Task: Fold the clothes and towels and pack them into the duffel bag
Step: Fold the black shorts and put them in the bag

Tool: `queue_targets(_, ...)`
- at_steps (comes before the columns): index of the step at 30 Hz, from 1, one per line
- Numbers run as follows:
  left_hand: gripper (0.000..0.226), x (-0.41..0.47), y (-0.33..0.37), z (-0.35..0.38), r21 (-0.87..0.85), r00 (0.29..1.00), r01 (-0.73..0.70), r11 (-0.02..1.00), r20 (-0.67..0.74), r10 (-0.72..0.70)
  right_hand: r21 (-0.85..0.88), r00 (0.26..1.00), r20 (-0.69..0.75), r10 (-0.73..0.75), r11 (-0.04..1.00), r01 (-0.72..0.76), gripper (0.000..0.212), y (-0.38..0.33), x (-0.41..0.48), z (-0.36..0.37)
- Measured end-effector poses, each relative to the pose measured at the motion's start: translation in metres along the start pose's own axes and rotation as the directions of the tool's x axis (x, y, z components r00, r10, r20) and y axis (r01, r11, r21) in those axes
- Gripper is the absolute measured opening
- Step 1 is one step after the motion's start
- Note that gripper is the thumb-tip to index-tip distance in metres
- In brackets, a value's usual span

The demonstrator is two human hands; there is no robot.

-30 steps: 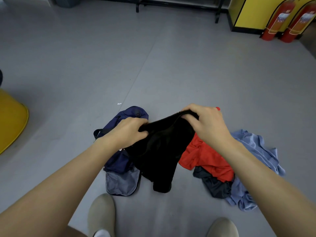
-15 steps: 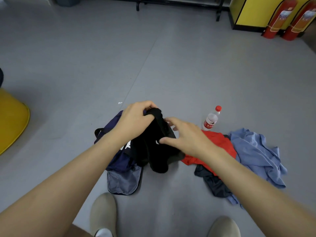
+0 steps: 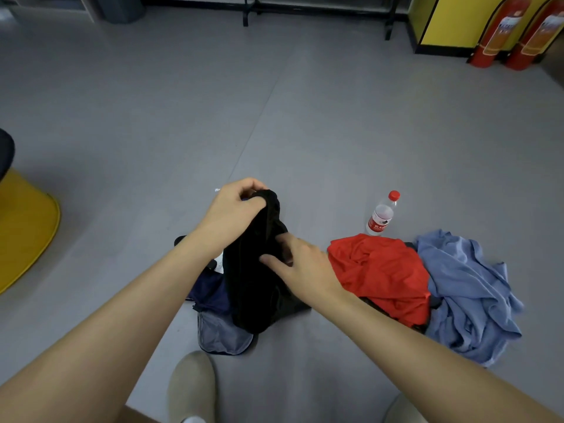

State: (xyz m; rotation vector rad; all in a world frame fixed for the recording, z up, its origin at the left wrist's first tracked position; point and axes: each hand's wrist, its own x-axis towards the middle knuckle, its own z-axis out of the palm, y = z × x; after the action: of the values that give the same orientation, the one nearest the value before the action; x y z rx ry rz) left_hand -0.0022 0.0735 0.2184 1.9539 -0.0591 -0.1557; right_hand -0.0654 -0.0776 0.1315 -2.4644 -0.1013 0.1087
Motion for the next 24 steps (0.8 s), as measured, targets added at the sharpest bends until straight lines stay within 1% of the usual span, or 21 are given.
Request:
queue_targets(2, 0.019, -0.001, 0.002, 0.000, -0.048, 1.000, 0.017, 0.999, 0.001, -0.017, -0.031, 0.996, -0.086, -0.027, 0.999, 0.024, 0.027, -0.002, 0.006, 0.001)
queue_targets(3, 0.018, -0.002, 0.002, -0.001, -0.070, 1.000, 0.026, 0.997, -0.001, -0.026, -0.044, 0.994, -0.108, -0.032, 0.999, 0.027, 0.019, -0.002, 0.007, 0.000)
queue_targets(5, 0.016, -0.002, 0.002, -0.007, -0.082, 0.999, 0.036, 0.996, -0.009, -0.037, -0.070, 0.992, -0.129, -0.016, 0.998, 0.007, 0.012, 0.002, 0.009, -0.008)
queue_targets(7, 0.013, -0.003, 0.001, -0.015, -0.091, 0.999, 0.050, 0.995, 0.002, -0.050, -0.122, 0.986, -0.163, -0.015, 0.993, -0.005, 0.014, 0.010, 0.010, -0.021)
queue_targets(10, 0.015, -0.001, -0.002, -0.030, -0.092, 0.997, 0.076, 0.993, 0.034, -0.073, -0.219, 0.974, -0.211, -0.084, 0.975, 0.036, 0.020, 0.024, 0.013, -0.041)
queue_targets(13, 0.018, 0.002, -0.006, -0.044, -0.080, 0.996, 0.079, 0.994, 0.042, -0.076, -0.258, 0.967, -0.229, -0.116, 0.965, 0.055, 0.029, 0.039, 0.018, -0.055)
queue_targets(16, 0.020, 0.004, -0.012, -0.050, -0.055, 0.996, 0.071, 0.996, 0.052, -0.068, -0.262, 0.966, -0.239, -0.097, 0.965, 0.032, 0.035, 0.055, 0.024, -0.064)
queue_targets(20, 0.022, 0.005, -0.017, -0.049, -0.006, 0.996, 0.033, 0.999, 0.081, -0.032, -0.230, 0.966, -0.253, -0.050, 0.973, -0.009, 0.029, 0.071, 0.027, -0.070)
queue_targets(22, 0.024, 0.006, -0.018, -0.050, 0.017, 0.997, -0.006, 1.000, 0.083, 0.005, -0.222, 0.959, -0.280, -0.045, 0.975, -0.019, 0.025, 0.074, 0.027, -0.076)
queue_targets(24, 0.030, 0.008, -0.018, -0.051, 0.082, 0.994, -0.053, 0.995, 0.103, 0.044, -0.221, 0.944, -0.324, -0.056, 0.975, -0.018, 0.021, 0.074, 0.027, -0.085)
